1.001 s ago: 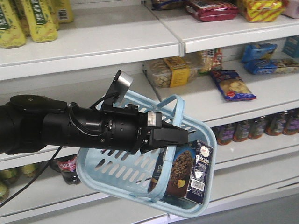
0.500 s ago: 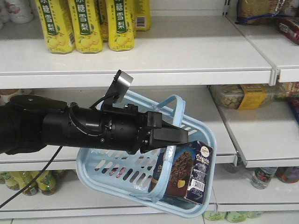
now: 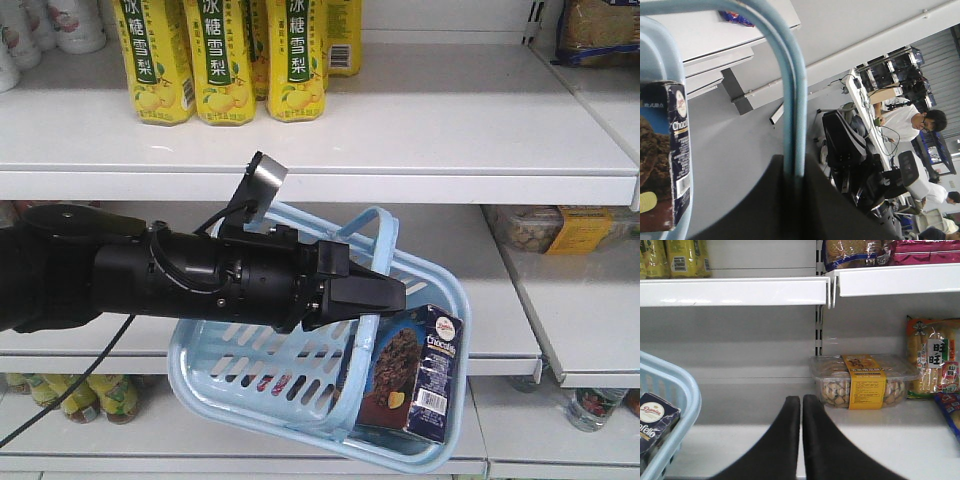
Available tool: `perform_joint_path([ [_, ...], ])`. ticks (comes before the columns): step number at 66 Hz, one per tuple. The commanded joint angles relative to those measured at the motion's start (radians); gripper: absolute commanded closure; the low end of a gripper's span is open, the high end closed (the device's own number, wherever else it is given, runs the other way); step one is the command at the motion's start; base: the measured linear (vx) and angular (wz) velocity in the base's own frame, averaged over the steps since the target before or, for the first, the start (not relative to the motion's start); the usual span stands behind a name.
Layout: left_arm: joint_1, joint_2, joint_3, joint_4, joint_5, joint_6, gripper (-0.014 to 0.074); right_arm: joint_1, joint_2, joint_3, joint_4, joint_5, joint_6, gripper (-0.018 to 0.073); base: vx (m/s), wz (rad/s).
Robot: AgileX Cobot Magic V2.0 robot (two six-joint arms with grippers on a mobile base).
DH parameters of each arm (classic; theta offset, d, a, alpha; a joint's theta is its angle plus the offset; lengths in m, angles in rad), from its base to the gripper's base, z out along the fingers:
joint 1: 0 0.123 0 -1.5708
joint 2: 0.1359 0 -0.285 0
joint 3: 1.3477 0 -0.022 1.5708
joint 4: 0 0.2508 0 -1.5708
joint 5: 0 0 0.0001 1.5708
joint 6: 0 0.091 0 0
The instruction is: Left arm holds basket, right arm returns cookies
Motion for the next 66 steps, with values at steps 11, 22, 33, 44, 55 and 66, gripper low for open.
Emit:
perform_joint_path([
  [11,-0.003,-0.05,-0.028,-0.081,0.051,0.018,0.0603,-0.004,-0.011,0.002,-0.004,-0.07,-0.008,0.0567,0.01,0.01],
  [22,-0.003,-0.05,-0.028,-0.081,0.051,0.018,0.0603,-0.004,-0.011,0.002,-0.004,-0.07,-0.008,0.0567,0.01,0.02],
  [33,-0.003,-0.05,-0.028,-0.081,0.051,0.018,0.0603,-0.004,-0.011,0.002,-0.004,-0.07,-0.008,0.0567,0.02,0.03],
  [44,-0.003,-0.05,-0.028,-0.081,0.051,0.018,0.0603,-0.004,-0.011,0.002,-0.004,-0.07,-0.008,0.0567,0.03,0.04],
  [55,-0.003,-0.05,-0.028,-0.081,0.051,0.018,0.0603,-0.004,-0.011,0.002,-0.004,-0.071,-0.008,0.0567,0.04,0.01],
  [66,-0.003,-0.05,-0.028,-0.081,0.051,0.018,0.0603,-0.004,-0.011,0.002,-0.004,-0.071,-0.008,0.0567,0.05,-0.03],
])
